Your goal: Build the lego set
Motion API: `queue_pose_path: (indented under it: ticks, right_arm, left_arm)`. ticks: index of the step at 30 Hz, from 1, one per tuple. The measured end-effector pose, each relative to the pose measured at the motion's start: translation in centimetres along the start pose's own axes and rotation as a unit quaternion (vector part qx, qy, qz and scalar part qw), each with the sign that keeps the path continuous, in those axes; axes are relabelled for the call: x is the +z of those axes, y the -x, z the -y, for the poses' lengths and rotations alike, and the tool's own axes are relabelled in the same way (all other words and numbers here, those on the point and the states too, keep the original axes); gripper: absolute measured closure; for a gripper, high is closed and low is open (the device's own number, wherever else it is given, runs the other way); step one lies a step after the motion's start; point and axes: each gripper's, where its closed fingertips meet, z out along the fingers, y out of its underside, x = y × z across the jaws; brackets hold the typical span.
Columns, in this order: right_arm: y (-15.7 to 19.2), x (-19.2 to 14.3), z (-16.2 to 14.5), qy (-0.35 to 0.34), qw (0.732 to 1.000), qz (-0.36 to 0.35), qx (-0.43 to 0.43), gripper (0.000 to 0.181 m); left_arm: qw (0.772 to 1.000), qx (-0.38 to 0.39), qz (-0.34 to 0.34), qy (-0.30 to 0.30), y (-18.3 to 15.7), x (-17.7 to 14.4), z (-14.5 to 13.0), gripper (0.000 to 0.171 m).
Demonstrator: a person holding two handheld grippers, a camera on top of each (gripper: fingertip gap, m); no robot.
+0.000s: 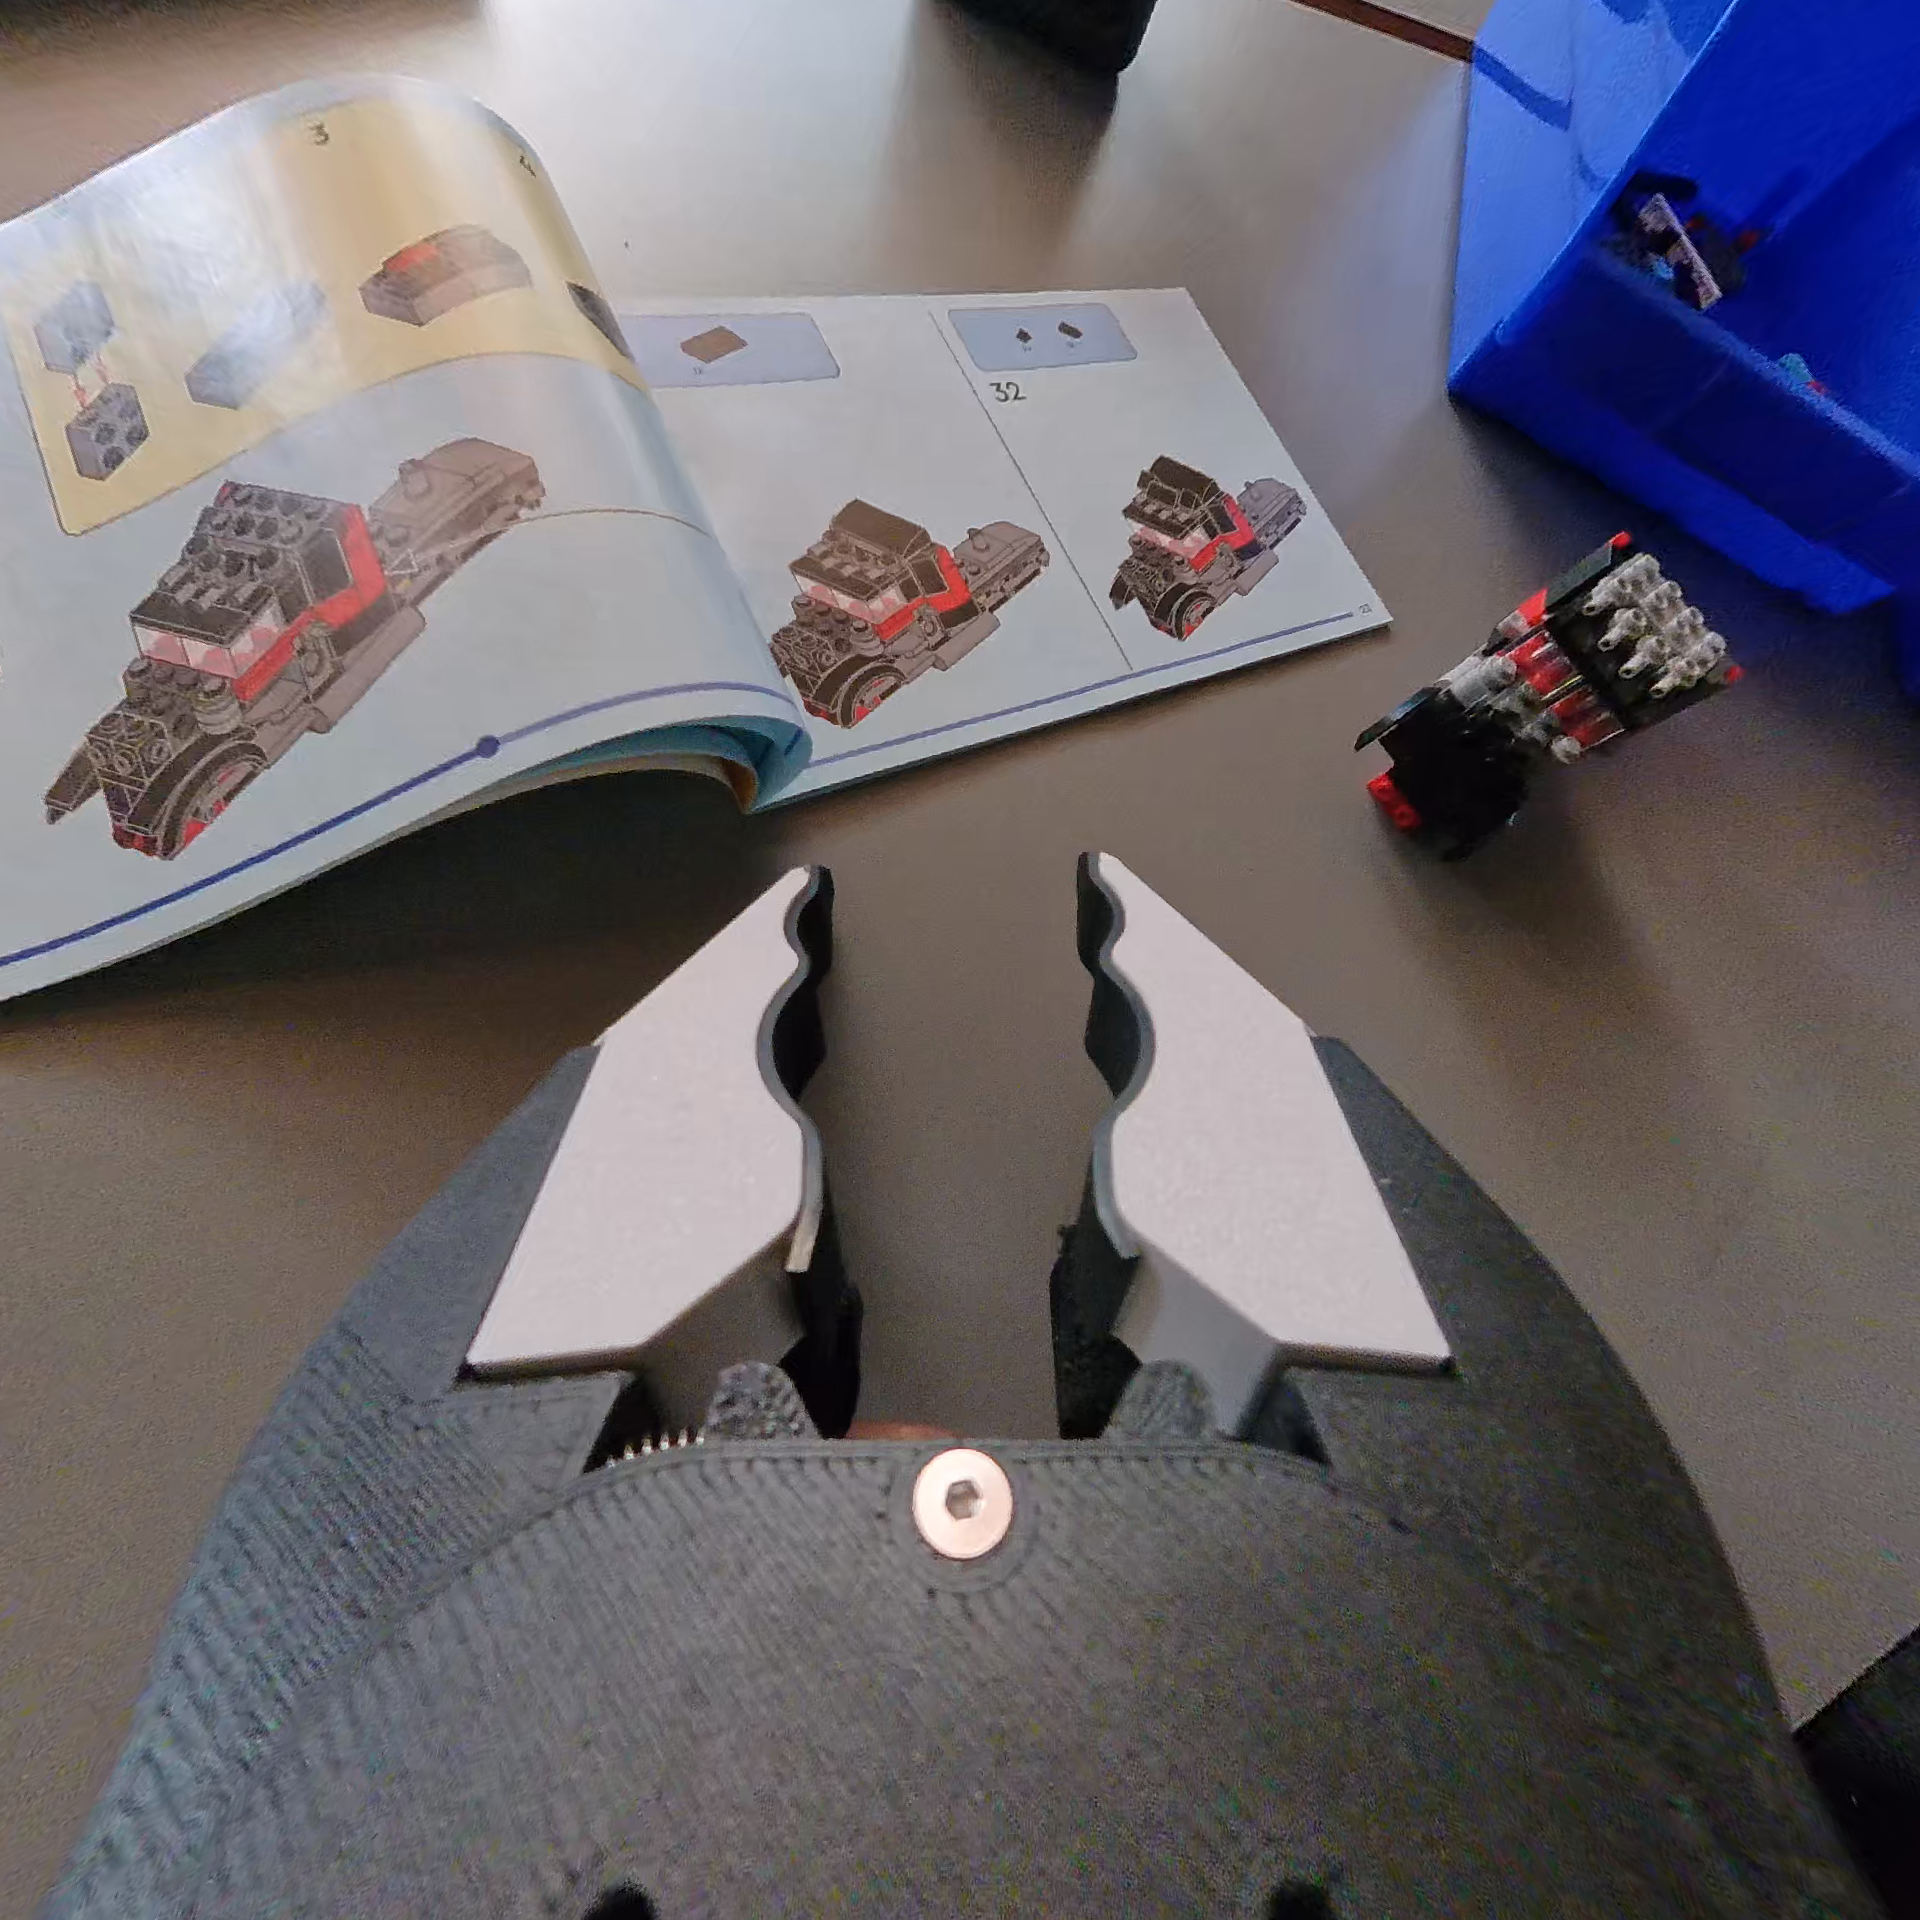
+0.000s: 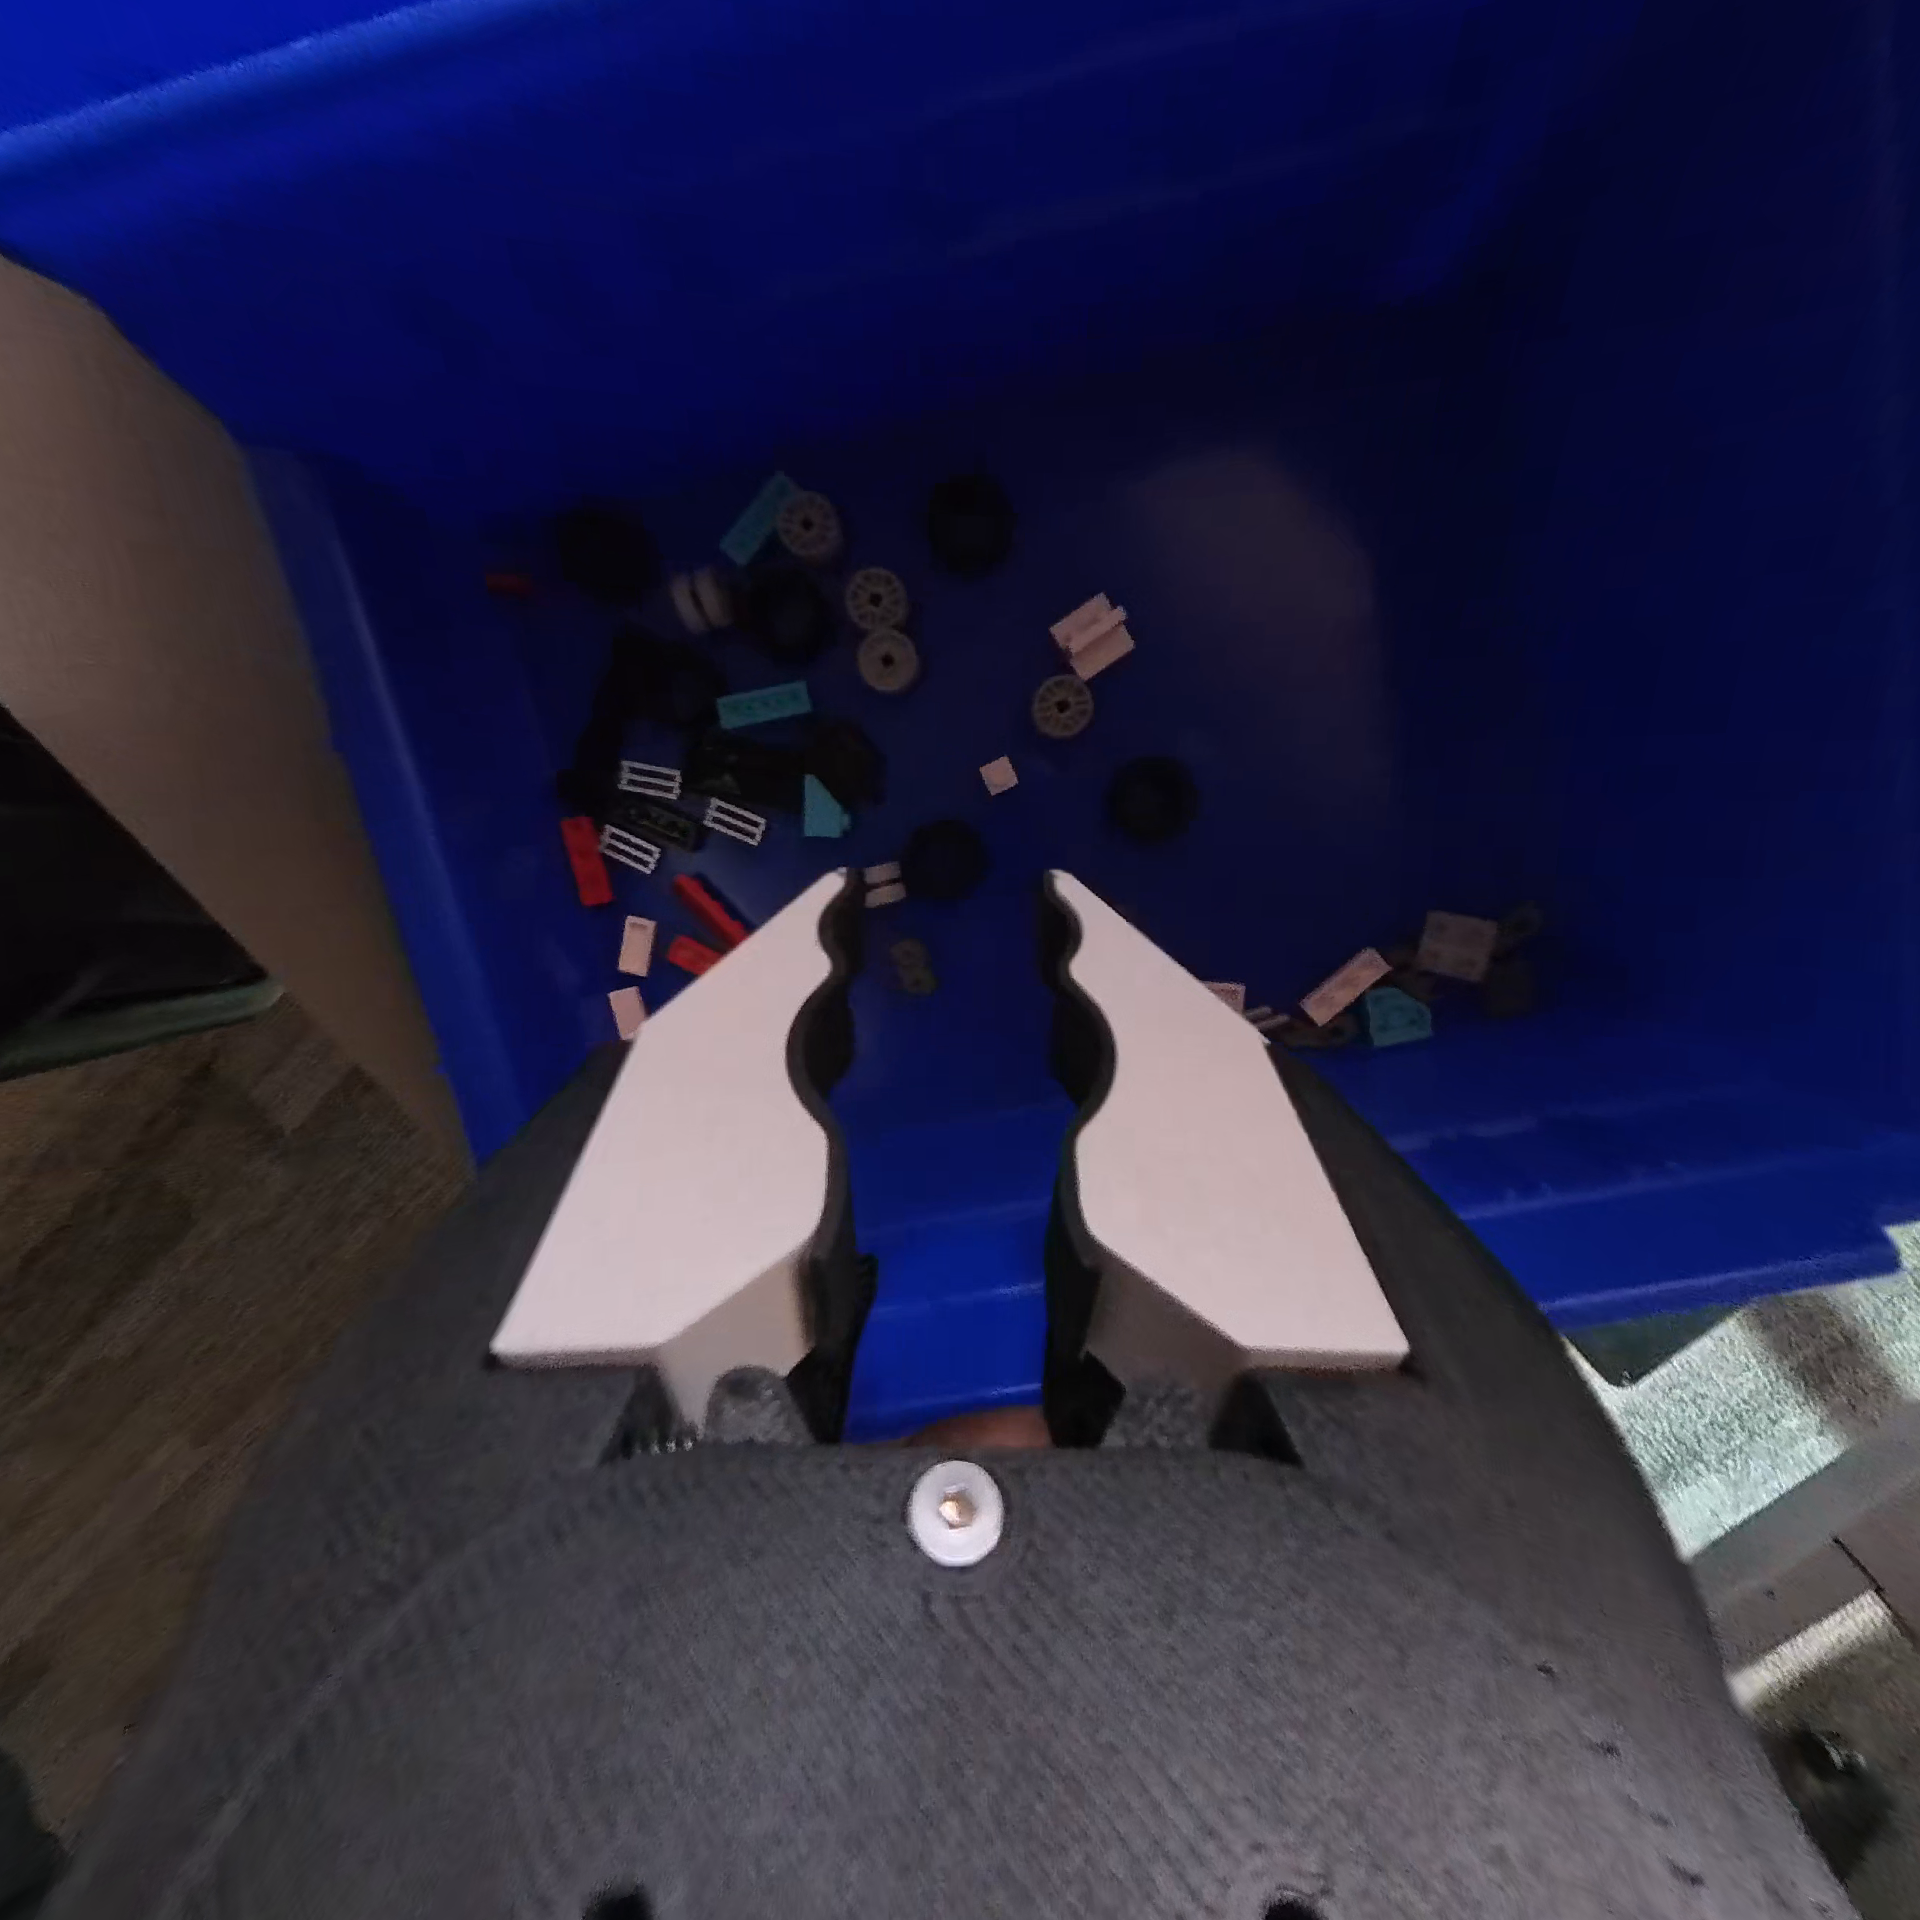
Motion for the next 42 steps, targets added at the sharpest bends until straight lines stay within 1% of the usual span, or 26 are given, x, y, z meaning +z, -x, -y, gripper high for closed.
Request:
queue_pose_path:
  ticks: [4, 13, 22, 31, 37, 42]
  right_arm:
    - [0.1, 0.0, 0.2, -0.017, 1.000, 0.011, 0.003, 0.147]
    - [0.0, 0.6, -0.3, -0.023, 0.999, 0.023, 0.010, 0.146]
    - [0.3, 0.0, 0.4, -0.027, 0.999, 0.015, 0.005, 0.147]
    - [3.0, -1.2, 3.0, -0.052, 0.999, 0.005, -0.008, 0.147]
    - [6.1, -2.0, 5.7, -0.074, 0.997, -0.002, -0.026, 0.148]
    - [8.9, -2.7, 8.3, -0.088, 0.995, -0.011, -0.043, 0.148]
  left_arm:
    - [1.000, -0.003, -0.002, -0.005, 0.0, -0.1, 0.1, 0.123]
    - [1.000, -0.007, 0.001, 0.002, 0.1, 0.1, 0.0, 0.123]
    - [1.000, -0.003, -0.001, -0.002, 0.0, 0.0, 0.1, 0.123]
    - [1.000, 0.006, -0.014, -0.012, -0.5, -0.3, 0.3, 0.123]
    - [0.999, 0.004, -0.027, -0.023, -0.7, -0.5, 0.5, 0.123]
    - [0.997, -0.007, -0.055, -0.050, -1.1, -1.2, 1.1, 0.123]
